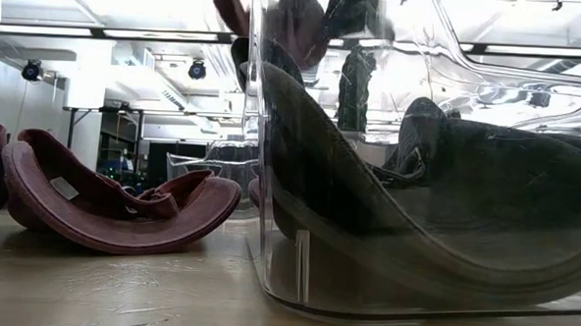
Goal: Pick & Place hat
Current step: Put the right red cap into the top transparent bin
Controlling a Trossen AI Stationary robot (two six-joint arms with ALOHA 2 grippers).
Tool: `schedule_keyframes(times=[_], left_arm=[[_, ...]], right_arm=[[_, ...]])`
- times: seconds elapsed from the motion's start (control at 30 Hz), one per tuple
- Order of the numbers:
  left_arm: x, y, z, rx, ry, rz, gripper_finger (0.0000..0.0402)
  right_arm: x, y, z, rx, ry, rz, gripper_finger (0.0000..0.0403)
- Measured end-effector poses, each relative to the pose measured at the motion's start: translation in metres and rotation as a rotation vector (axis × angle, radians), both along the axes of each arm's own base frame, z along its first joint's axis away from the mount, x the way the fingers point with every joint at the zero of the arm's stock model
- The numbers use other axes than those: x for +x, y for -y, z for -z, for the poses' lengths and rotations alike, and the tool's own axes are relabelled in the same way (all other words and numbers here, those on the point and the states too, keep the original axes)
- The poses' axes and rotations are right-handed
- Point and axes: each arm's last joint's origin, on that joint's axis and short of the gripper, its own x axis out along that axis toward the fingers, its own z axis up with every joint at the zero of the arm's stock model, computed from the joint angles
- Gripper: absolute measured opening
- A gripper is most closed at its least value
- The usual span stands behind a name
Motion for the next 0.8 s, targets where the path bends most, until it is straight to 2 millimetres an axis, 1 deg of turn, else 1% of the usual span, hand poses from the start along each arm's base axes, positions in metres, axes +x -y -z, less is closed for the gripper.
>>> schedule_keyframes(times=[0.17,0.23,0.43,0.63,0.73,0.8], left_arm=[[-0.005,0.001,-0.003,-0.018,0.027,0.084,0.0176],[-0.006,0.002,-0.003,-0.032,0.037,0.131,0.0176],[-0.004,0.004,-0.002,-0.086,0.050,0.210,0.0176],[-0.003,0.004,0.000,-0.122,0.053,0.214,0.0176],[-0.003,0.004,0.001,-0.137,0.045,0.214,0.0176],[-0.003,0.004,0.002,-0.146,0.039,0.217,0.0176]], right_arm=[[0.015,0.025,0.019,0.065,-0.024,-0.068,0.0012],[0.023,0.034,0.031,0.093,-0.036,-0.093,0.0012],[0.041,0.057,0.061,0.191,-0.067,-0.076,0.0013],[0.058,0.081,0.081,0.285,-0.081,-0.101,0.0013],[0.062,0.089,0.092,0.386,-0.123,-0.085,0.0013],[0.064,0.093,0.096,0.450,-0.156,-0.080,0.0013]])
